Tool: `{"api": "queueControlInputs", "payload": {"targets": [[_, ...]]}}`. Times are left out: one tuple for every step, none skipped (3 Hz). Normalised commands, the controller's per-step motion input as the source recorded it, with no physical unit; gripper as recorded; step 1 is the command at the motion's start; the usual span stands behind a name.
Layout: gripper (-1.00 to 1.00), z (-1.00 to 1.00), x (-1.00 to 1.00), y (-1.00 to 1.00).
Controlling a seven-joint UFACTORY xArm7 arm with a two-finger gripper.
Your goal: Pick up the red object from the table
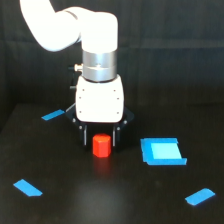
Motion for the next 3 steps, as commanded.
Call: {"api": "queueControlInputs", "payload": {"targets": [[-0.95,-0.24,-0.11,0.03],[-0.97,-0.2,-0.03,0.1],[-1.0,-0.31,0.05,0.06]]}}
